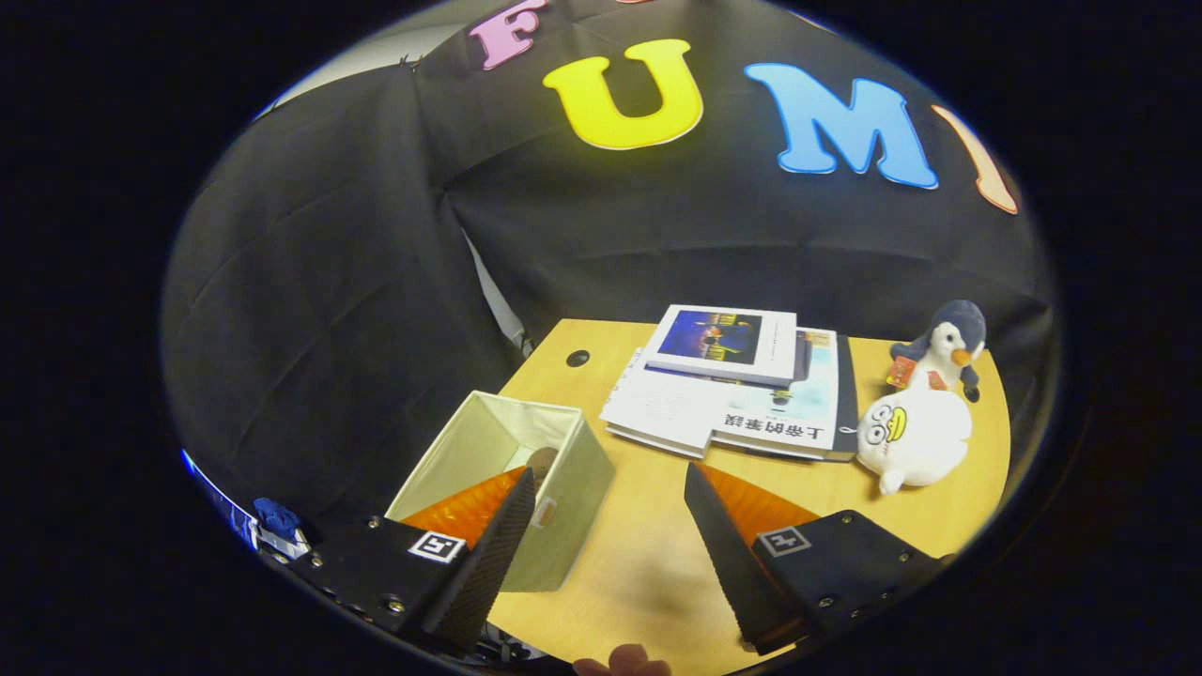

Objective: Open the storage box then place both shoes into the box .Put the left shoe in first, then the right shoe, with the right side of both shoes facing outward in a uniform manner.

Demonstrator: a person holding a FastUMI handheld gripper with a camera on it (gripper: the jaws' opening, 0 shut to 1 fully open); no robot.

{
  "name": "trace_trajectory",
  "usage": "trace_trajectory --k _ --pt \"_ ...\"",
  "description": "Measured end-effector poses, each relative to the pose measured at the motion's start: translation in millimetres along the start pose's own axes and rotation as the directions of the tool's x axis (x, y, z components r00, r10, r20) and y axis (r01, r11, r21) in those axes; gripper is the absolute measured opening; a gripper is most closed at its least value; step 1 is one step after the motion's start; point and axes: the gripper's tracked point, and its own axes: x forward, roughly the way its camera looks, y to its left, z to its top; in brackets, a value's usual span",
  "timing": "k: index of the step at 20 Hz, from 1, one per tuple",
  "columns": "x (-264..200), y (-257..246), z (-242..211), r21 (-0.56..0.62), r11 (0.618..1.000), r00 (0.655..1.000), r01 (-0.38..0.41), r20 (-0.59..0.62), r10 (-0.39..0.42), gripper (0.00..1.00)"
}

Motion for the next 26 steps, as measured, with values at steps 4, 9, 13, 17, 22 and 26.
trace_trajectory --k 4,9,13,17,22,26 --pt "-18.3 -36.1 -12.4 0.058 0.997 0.999 0.044 0.017 -0.045 0.98" --pt "-39.9 -90.0 -45.0 0.099 0.989 0.993 0.110 0.023 -0.113 0.98" --pt "-54.2 -124.2 -76.0 0.114 0.980 0.987 0.162 -0.005 -0.162 0.98" --pt "-64.7 -165.3 -112.6 0.162 0.957 0.971 0.240 -0.050 -0.235 0.98" --pt "-73.6 -200.3 -148.4 0.179 0.940 0.957 0.289 -0.093 -0.276 0.98" --pt "-73.5 -221.1 -182.8 0.219 0.923 0.945 0.317 -0.156 -0.288 0.98"
